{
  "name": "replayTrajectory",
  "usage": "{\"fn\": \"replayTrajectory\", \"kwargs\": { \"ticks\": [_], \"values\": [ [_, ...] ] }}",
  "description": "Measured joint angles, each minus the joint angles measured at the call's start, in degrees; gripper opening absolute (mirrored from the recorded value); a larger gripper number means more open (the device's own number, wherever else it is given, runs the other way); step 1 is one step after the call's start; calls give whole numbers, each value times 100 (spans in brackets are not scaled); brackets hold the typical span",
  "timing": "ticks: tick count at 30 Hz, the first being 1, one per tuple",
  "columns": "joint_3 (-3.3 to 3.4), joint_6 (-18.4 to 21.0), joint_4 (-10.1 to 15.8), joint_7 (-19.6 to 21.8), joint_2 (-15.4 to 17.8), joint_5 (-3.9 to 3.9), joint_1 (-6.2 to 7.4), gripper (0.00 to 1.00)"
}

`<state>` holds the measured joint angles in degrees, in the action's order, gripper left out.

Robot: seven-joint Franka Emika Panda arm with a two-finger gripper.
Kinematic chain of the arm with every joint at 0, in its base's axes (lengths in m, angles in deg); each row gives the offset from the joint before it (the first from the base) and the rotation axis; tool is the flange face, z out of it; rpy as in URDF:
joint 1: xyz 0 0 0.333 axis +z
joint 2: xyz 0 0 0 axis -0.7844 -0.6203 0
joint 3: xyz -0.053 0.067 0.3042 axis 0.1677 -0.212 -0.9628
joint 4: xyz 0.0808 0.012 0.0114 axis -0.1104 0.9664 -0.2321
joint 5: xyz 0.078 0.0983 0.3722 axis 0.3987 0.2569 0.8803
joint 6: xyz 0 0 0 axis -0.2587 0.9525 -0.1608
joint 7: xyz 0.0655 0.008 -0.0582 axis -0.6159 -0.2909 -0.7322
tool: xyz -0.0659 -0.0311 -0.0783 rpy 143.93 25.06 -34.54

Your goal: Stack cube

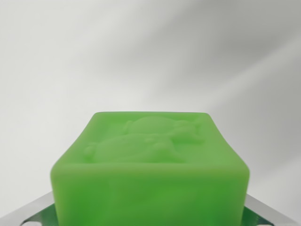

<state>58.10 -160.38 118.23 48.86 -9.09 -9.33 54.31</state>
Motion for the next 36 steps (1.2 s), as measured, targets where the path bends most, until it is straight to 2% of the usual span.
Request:
{"fn": "replayTrajectory", "kwargs": {
  "ticks": [36],
  "values": [
    [-449,250,120,1178,378,131,474,0]
  ]
}}
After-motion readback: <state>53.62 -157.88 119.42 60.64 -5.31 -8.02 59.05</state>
